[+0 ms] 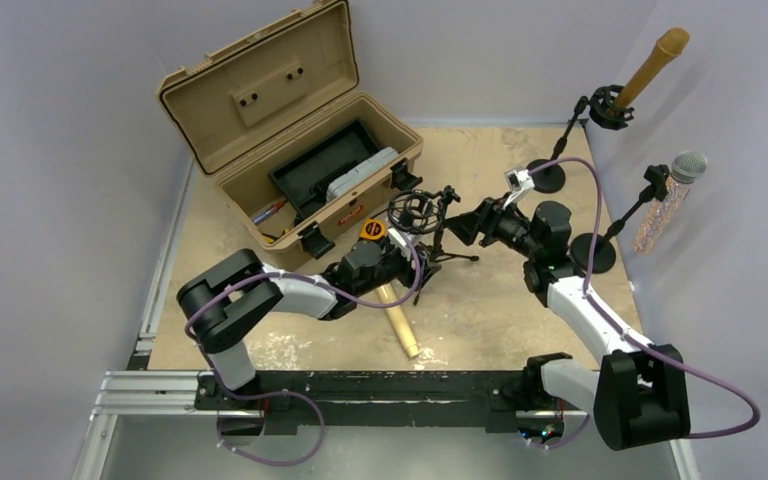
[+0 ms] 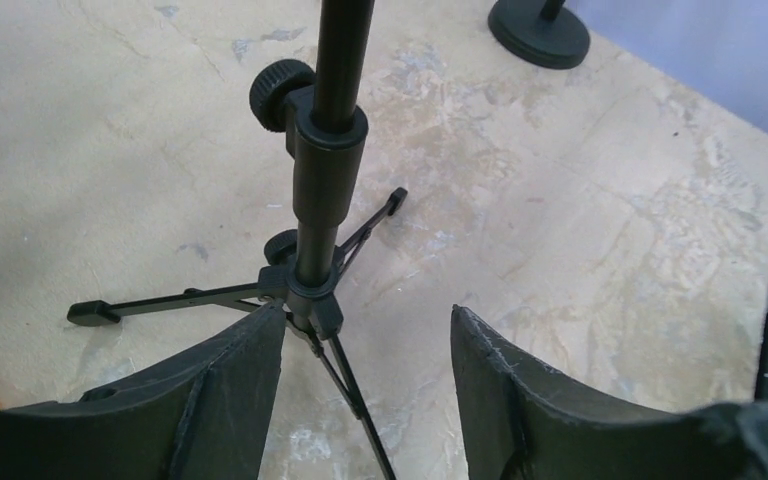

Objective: Remove the microphone from the stand

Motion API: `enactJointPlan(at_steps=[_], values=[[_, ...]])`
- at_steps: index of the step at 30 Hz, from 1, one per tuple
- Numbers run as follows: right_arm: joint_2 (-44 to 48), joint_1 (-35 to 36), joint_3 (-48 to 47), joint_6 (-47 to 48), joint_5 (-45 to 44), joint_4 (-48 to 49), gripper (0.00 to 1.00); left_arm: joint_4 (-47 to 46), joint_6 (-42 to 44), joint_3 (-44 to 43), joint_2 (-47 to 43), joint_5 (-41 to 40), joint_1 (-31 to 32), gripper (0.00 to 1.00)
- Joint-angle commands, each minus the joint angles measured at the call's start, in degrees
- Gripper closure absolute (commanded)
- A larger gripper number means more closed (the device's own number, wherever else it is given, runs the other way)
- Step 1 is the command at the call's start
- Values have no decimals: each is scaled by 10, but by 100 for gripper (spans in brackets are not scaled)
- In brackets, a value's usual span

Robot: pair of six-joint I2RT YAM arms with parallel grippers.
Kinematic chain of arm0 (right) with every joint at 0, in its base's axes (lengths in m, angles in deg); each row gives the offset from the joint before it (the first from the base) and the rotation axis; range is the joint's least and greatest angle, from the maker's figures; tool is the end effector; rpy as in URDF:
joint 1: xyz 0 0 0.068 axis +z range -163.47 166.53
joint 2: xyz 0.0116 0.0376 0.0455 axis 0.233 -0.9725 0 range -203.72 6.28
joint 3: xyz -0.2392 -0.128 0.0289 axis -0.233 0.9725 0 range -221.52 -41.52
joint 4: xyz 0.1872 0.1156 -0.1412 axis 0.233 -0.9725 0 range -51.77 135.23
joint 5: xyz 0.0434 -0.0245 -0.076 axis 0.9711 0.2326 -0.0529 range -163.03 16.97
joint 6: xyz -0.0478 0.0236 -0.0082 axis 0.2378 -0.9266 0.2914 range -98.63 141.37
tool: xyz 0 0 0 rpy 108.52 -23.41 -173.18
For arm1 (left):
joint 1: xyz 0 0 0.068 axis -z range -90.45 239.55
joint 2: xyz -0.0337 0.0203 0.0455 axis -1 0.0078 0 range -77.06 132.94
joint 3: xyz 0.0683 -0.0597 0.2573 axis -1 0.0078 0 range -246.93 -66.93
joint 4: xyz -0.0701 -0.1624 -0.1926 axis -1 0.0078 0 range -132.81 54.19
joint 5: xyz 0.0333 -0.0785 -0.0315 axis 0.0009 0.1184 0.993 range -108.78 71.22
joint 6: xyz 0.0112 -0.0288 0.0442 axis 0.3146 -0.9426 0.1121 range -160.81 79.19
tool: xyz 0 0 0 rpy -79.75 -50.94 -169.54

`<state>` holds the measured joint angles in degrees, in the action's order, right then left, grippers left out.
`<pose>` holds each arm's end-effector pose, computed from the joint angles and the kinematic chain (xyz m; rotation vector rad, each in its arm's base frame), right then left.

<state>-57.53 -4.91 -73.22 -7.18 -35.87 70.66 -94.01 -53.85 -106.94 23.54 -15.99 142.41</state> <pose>0.2386 0.0577 0.2591 -0.2053 1.7592 1.0211 0.2095 -0.2794 0.1712 0.6544 1.6967 -0.8758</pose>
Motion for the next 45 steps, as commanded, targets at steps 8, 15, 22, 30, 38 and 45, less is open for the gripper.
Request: enactJointPlan(at_steps=[8,15,22,30,38,45], values=[[-9,-7,-49,9,-82,-78,38,5,-52,54,-104,-12,3,39],[-51,-9,-59,-53,-60,-71,39,15,-77,77,-138,-16,3,34],[-81,-8,-73,-30,-64,-65,40,95,-93,99,-223,-6,3,28],[-51,-8,-105,1,-110,-84,40,312,-94,81,-410,-33,3,28],[5,-8,-115,15,-136,-125,41,331,-112,61,-452,-47,2,30],[81,30,-111,-12,-240,-200,32,258,-146,91,-462,-81,2,30]])
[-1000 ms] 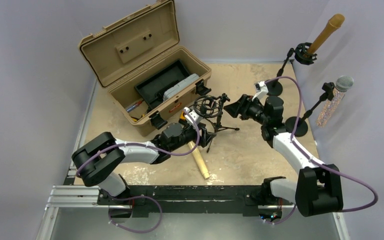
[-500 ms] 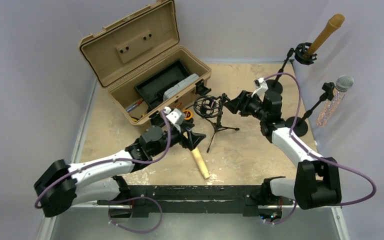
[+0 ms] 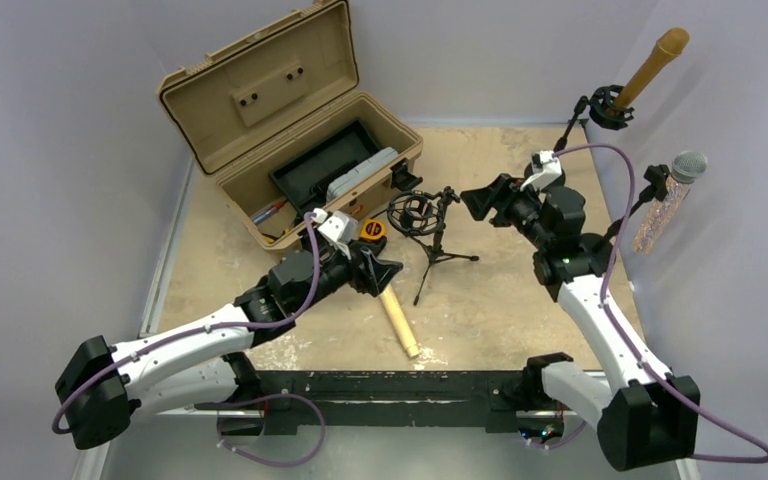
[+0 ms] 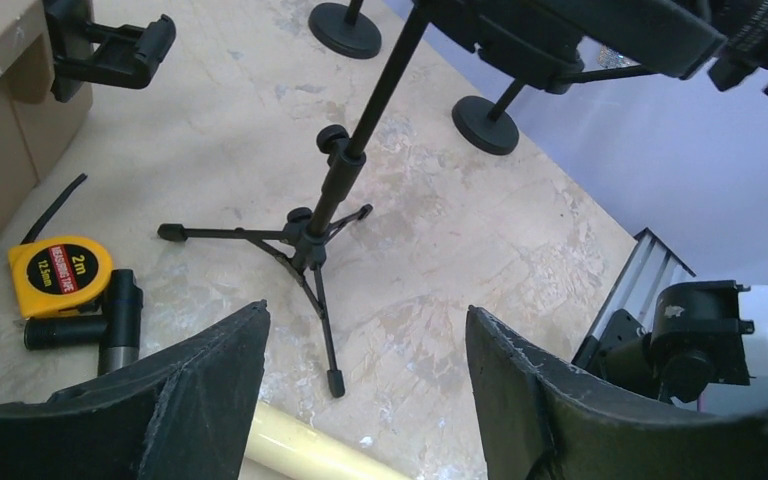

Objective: Remove the microphone from the stand

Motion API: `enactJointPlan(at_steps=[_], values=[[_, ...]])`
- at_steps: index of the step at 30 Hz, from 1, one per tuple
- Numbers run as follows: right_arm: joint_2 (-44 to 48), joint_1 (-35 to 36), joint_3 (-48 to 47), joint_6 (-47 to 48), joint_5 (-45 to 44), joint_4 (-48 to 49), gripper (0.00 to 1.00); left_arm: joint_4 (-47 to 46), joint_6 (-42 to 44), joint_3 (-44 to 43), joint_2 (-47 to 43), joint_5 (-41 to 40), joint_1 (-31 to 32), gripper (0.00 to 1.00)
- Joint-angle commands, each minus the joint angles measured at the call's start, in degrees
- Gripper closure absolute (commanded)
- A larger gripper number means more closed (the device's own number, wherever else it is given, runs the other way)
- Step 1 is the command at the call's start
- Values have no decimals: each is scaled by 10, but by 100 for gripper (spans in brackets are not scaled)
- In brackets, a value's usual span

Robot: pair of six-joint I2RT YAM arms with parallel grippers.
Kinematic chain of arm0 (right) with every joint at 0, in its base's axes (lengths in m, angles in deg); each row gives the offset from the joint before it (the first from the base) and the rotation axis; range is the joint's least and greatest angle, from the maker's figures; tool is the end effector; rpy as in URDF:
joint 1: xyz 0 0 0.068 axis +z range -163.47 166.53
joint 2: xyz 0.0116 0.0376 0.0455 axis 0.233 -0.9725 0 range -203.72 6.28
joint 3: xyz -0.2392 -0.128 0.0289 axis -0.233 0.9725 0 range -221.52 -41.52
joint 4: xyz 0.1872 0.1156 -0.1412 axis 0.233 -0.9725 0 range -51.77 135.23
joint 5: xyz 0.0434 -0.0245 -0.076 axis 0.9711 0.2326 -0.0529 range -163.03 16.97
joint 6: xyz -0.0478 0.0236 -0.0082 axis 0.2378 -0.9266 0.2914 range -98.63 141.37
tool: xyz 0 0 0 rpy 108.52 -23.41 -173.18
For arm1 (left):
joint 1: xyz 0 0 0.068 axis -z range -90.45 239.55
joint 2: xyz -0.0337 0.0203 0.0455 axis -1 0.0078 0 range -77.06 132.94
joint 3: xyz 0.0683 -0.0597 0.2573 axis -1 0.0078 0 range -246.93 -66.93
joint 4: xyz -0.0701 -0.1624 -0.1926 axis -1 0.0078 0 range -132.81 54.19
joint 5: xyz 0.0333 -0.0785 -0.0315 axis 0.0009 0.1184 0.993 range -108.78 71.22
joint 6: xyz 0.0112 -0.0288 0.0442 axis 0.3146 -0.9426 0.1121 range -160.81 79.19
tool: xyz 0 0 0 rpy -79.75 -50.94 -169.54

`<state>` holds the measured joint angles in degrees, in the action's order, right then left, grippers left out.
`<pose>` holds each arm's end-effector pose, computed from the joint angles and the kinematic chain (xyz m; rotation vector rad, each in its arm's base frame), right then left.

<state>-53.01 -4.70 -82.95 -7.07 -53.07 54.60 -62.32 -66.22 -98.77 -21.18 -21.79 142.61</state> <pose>0.2383 0.0491 0.3066 0.0375 1.7728 0.7744 0.1394 -0.1821 0.2784 0.3762 1.7067 -0.9854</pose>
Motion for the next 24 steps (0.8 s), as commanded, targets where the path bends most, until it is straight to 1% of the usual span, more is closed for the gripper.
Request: enactJointPlan(at_steps=[1,6,8,10,12,16,17,20,22,24], values=[[37,42,-14,-21,-75,-46,31,-60,-19,9,-21,-26,0,30],[43,110,-25,-53,-134,-90,30,-44,5,7,-90,-42,-2,26],[56,116,-23,-51,-153,-92,30,-23,13,1,-123,-57,-4,24],[59,115,-21,-40,-166,-114,30,20,19,-23,-155,-71,-5,23],[54,117,-16,-33,-145,-113,33,50,35,-53,-180,-66,-5,22],[39,117,-13,-20,-149,-136,34,130,75,-120,-198,-51,-5,21],[35,117,-13,-13,-140,-138,35,147,86,-134,-198,-44,-5,21],[39,118,-3,2,-77,-106,35,181,125,-166,-194,-19,-5,20],[50,121,7,6,-23,-57,35,216,158,-193,-186,-4,-5,20],[55,121,6,9,1,-25,35,249,175,-212,-181,0,-5,20]])
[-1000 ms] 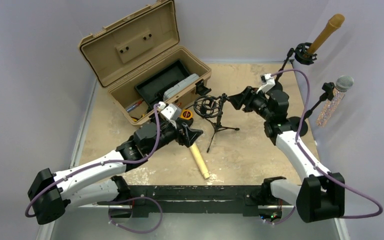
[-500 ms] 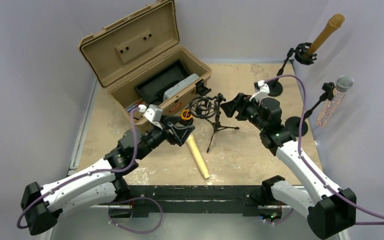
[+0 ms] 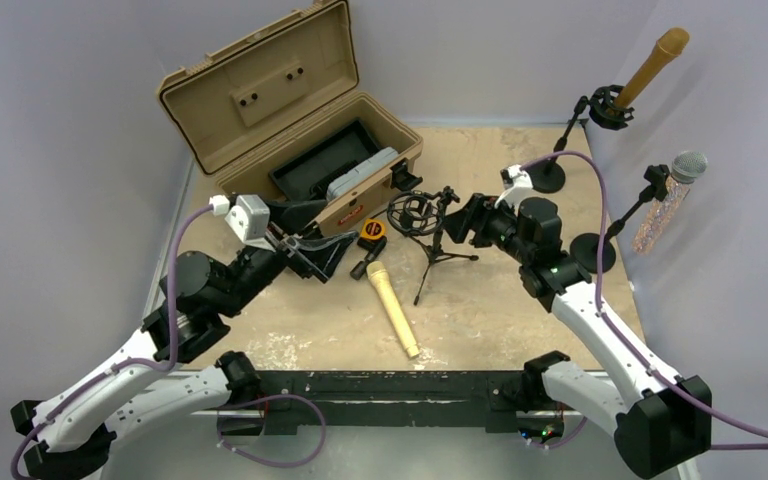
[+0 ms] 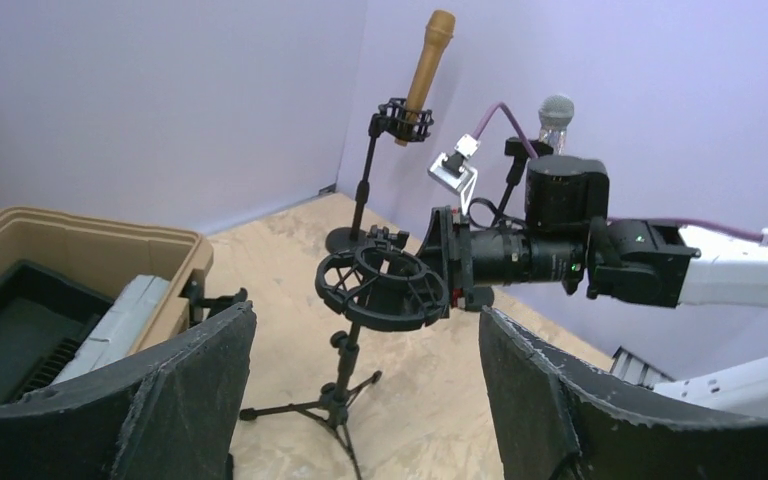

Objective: Remove the microphone from the stand

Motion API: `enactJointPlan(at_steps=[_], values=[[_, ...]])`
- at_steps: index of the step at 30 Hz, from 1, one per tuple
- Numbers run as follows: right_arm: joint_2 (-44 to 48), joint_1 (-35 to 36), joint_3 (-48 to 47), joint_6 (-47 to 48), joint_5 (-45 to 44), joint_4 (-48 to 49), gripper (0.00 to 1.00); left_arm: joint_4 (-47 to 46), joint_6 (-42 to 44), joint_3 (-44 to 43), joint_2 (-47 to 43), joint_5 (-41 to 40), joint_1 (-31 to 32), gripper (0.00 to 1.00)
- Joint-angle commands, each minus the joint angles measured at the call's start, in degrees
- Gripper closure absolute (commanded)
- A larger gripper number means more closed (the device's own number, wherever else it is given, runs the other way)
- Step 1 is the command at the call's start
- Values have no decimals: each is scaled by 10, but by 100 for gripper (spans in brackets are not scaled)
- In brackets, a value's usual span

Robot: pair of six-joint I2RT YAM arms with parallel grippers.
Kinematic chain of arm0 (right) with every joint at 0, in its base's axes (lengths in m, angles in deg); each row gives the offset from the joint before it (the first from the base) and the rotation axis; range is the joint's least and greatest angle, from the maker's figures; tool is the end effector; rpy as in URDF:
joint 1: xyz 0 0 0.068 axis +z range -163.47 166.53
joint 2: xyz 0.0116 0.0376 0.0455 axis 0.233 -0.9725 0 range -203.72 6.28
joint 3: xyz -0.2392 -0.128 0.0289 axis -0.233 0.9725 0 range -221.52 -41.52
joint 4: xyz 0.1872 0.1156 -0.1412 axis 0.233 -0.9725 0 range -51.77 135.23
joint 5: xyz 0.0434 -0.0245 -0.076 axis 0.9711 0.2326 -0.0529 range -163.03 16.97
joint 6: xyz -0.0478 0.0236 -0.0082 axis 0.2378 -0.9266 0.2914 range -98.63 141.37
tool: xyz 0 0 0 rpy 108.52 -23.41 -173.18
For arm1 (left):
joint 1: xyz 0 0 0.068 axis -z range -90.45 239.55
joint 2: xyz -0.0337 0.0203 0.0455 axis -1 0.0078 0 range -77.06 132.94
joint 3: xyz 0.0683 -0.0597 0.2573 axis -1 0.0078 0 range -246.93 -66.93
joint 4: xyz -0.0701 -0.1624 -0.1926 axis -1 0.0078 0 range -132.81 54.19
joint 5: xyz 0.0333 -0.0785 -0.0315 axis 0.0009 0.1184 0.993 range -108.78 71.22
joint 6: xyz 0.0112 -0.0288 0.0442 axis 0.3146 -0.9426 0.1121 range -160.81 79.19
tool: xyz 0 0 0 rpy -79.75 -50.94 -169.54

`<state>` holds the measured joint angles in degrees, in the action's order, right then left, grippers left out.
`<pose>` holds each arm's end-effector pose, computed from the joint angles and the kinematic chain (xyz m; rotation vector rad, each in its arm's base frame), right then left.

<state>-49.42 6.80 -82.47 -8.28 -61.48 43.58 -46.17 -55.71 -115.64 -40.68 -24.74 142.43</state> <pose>0.2113 0.0857 0.2965 0.0122 1.9270 0.7827 0.0871 -0.1088 0.4106 0.3529 1.3117 -0.9385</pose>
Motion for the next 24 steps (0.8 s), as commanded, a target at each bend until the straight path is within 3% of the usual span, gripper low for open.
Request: enactJointPlan(at_steps=[1,6,11,24], values=[[21,7,0,26,91,101,35,93,77,-46,14,32,-3,20],[19,9,26,27,81,198,39,81,85,-20,6,33,-3,20],[30,9,73,35,70,298,49,96,98,-19,-9,29,-3,21],[27,17,136,79,46,409,58,99,106,-8,-12,17,-3,22]])
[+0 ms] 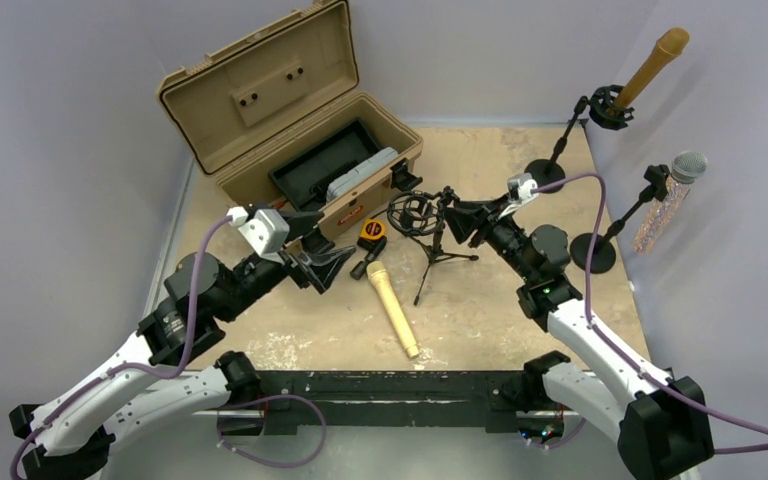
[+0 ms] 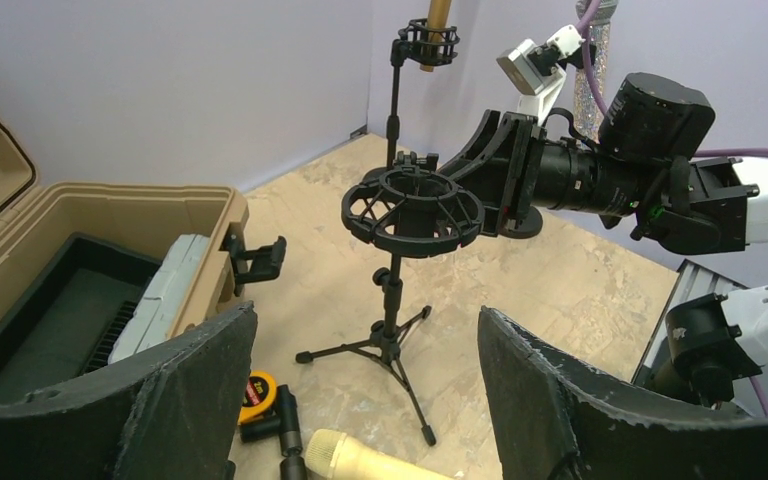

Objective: Remove the microphone from the stand

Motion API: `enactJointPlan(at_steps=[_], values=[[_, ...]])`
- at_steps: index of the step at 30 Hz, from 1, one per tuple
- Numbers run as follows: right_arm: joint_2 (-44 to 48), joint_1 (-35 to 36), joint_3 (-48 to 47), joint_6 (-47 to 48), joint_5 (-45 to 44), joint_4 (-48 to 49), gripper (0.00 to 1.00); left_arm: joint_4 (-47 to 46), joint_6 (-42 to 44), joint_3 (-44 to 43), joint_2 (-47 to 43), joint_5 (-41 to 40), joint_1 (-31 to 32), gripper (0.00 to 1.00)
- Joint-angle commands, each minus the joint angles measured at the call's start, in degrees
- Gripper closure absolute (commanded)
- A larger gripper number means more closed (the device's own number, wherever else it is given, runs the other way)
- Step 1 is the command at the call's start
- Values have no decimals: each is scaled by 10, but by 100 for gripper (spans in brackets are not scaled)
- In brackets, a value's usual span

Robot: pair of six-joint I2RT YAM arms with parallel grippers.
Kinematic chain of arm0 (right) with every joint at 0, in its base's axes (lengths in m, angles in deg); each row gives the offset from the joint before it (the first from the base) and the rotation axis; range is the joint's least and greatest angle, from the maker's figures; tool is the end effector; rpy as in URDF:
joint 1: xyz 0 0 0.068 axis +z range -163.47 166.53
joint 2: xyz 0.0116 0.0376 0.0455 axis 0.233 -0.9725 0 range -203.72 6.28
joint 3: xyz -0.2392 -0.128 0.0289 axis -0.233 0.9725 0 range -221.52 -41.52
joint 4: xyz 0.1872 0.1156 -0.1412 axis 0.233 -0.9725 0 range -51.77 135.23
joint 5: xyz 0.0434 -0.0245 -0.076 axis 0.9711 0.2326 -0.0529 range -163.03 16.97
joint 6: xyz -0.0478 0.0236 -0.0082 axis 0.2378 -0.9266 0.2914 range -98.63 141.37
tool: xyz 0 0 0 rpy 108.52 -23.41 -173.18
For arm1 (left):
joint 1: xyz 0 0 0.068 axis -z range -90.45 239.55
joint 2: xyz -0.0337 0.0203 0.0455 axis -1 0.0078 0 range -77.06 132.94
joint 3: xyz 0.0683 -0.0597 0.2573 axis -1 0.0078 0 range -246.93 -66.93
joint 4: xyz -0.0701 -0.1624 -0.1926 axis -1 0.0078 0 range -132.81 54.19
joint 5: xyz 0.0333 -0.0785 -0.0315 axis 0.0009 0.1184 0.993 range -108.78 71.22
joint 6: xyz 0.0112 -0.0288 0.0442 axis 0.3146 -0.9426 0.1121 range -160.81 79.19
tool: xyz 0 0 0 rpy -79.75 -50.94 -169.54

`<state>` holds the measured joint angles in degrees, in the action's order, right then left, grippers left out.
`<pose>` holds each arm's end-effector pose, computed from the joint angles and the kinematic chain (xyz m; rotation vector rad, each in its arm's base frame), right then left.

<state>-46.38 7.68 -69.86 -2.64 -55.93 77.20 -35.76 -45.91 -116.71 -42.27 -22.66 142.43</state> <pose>0.1966 0.0873 0.2915 -0.2173 1.4853 0.8548 0.0821 -0.1044 0.4006 0.5461 1.3753 -0.7796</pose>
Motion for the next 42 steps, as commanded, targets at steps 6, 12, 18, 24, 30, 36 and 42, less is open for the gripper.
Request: enactJointPlan(at_steps=[6,12,18,24,30,36,42], values=[[-28,24,14,34,-8,98,55,-4,8,3,7,-3,-3,22],[-68,33,3,40,-17,139,59,-5,6,5,11,-6,-3,22],[-93,34,1,37,-58,153,79,-7,3,7,16,-11,-3,22],[-69,34,-9,28,-145,121,100,-9,0,9,19,-12,-3,23],[-30,35,-18,9,-296,74,100,-11,-3,11,20,-13,-3,23],[-49,35,-12,30,-345,165,100,-13,-9,12,25,-12,-3,24],[-136,36,-6,134,-200,318,100,-27,-30,25,31,-19,-3,24]])
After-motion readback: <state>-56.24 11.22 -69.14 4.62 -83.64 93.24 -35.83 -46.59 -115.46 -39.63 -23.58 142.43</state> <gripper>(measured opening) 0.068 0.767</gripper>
